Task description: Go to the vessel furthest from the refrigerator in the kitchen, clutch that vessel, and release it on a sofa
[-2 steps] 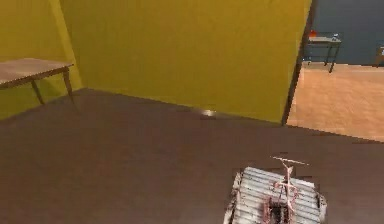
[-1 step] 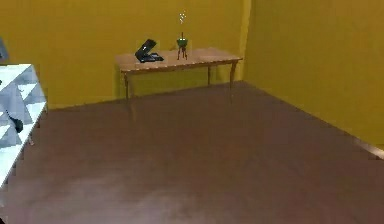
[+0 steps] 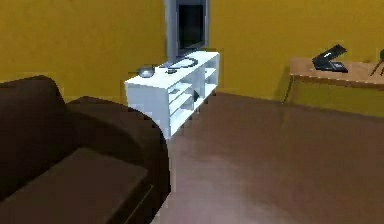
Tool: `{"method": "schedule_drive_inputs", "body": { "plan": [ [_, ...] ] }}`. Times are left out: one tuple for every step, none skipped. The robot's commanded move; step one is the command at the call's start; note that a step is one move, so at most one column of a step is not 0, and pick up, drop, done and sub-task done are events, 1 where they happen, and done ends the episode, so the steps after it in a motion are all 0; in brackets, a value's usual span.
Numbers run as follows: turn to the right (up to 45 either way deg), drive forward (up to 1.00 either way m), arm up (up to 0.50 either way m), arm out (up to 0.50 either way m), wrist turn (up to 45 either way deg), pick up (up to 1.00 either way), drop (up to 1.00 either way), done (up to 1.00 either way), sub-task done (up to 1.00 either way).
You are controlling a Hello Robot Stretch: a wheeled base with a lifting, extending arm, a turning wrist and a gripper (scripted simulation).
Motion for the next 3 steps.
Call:
{"method": "schedule_drive_inputs", "body": {
  "plan": [
    [45.0, 0.00, 0.00, 0.00, 0.0, 0.00, 0.00, 0.00, 0.00],
    [45.0, 0.00, 0.00, 0.00, 0.0, 0.00, 0.00, 0.00, 0.00],
    [45.0, 0.00, 0.00, 0.00, 0.0, 0.00, 0.00, 0.00, 0.00]
  ]
}}
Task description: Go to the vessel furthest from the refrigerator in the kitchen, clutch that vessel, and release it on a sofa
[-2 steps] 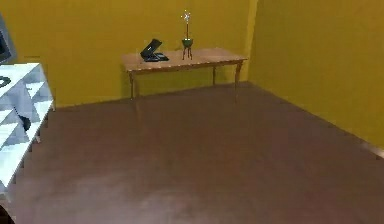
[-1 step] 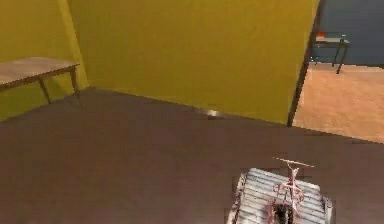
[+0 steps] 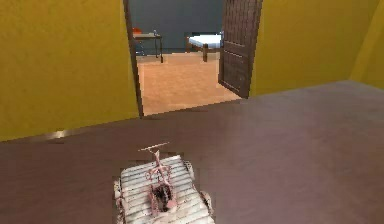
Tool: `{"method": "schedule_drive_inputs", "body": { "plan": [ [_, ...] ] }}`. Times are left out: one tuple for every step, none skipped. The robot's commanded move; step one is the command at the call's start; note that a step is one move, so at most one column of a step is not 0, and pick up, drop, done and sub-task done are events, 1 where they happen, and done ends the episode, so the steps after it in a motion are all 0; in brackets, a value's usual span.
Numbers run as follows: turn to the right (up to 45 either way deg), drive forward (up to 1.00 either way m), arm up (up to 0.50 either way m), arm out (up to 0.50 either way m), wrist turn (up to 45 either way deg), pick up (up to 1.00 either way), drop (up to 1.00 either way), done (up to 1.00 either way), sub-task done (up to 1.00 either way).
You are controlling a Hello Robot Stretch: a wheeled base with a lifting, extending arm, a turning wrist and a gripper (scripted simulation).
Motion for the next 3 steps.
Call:
{"method": "schedule_drive_inputs", "body": {
  "plan": [
    [3.0, 0.00, 0.00, 0.00, 0.0, 0.00, 0.00, 0.00, 0.00],
    [45.0, 0.00, 0.00, 0.00, 0.0, 0.00, 0.00, 0.00, 0.00],
    [45.0, 0.00, 0.00, 0.00, 0.0, 0.00, 0.00, 0.00, 0.00]
  ]
}}
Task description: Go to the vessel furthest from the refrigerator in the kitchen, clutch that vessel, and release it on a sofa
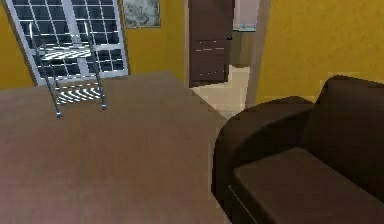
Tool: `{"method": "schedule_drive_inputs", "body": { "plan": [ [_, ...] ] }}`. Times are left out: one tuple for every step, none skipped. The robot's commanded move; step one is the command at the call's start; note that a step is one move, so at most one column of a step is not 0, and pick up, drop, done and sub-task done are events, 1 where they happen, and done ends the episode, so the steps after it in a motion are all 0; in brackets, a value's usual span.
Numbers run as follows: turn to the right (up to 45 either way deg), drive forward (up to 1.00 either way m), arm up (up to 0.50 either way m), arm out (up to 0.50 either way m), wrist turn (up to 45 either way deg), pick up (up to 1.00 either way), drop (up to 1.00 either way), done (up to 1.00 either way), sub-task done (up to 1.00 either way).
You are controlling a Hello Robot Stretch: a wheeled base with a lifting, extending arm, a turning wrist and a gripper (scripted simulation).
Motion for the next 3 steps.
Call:
{"method": "schedule_drive_inputs", "body": {
  "plan": [
    [45.0, 0.00, 0.00, 0.00, 0.0, 0.00, 0.00, 0.00, 0.00],
    [21.0, 0.00, 0.00, 0.00, 0.0, 0.00, 0.00, 0.00, 0.00],
    [0.0, 0.25, 0.00, 0.00, 0.0, 0.00, 0.00, 0.00, 0.00]
  ]
}}
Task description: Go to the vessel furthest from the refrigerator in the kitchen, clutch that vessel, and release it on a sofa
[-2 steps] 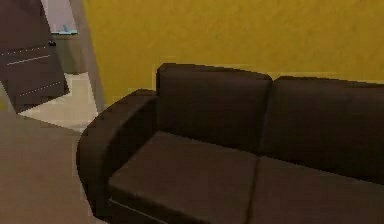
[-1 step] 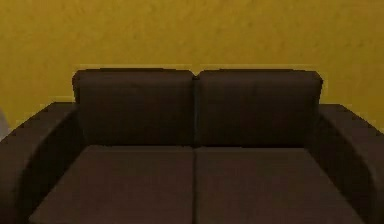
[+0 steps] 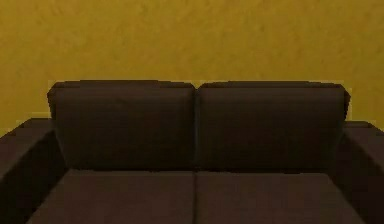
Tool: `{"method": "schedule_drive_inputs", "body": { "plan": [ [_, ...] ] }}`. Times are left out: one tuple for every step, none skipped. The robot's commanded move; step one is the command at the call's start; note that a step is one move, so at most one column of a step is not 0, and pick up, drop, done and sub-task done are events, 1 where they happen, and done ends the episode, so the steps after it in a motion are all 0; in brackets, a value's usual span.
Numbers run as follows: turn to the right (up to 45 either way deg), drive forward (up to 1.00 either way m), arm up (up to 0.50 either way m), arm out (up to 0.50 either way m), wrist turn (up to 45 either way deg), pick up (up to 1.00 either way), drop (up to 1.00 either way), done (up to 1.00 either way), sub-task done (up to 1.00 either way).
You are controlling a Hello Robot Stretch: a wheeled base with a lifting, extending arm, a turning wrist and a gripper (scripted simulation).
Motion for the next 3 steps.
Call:
{"method": "schedule_drive_inputs", "body": {
  "plan": [
    [-45.0, 0.00, 0.00, 0.00, 0.0, 0.00, 0.00, 0.00, 0.00],
    [-27.0, 0.00, 0.00, 0.00, 0.0, 0.00, 0.00, 0.00, 0.00],
    [0.0, 0.00, 0.00, 0.48, 0.0, 0.00, 0.00, 0.00, 0.00]
  ]
}}
